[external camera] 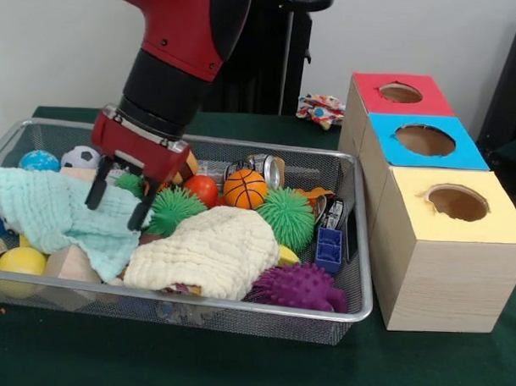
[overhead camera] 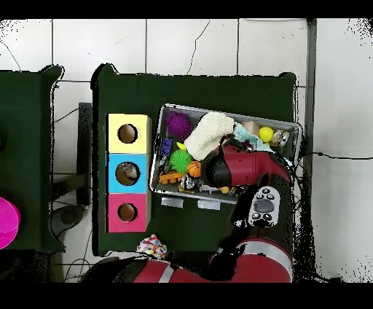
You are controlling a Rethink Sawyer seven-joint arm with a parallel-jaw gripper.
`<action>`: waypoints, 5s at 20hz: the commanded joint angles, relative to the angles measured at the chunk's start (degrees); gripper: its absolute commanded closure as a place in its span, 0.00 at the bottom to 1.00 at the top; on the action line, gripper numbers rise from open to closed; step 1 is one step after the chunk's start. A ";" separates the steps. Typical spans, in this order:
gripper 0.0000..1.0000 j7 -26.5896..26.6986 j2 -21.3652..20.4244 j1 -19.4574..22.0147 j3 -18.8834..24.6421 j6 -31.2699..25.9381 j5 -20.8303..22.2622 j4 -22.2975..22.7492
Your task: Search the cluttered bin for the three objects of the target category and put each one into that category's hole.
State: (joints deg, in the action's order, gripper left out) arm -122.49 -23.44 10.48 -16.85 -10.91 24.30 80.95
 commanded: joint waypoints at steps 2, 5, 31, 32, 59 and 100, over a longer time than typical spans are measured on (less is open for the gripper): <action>0.00 -1.57 2.42 1.01 0.76 -16.80 -2.56 1.55; 0.00 -0.75 3.99 3.14 2.50 -16.91 -1.57 1.60; 1.00 -12.27 22.69 1.42 -4.63 28.51 -7.99 -1.01; 1.00 -12.26 23.78 0.20 -6.48 31.91 -10.18 -0.72; 1.00 -16.59 27.40 -11.09 -12.85 77.96 -19.34 9.19; 1.00 -95.06 19.67 -4.33 13.03 63.03 63.15 -4.39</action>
State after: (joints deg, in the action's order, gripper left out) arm -193.52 -11.70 7.22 -15.69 48.85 82.39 75.66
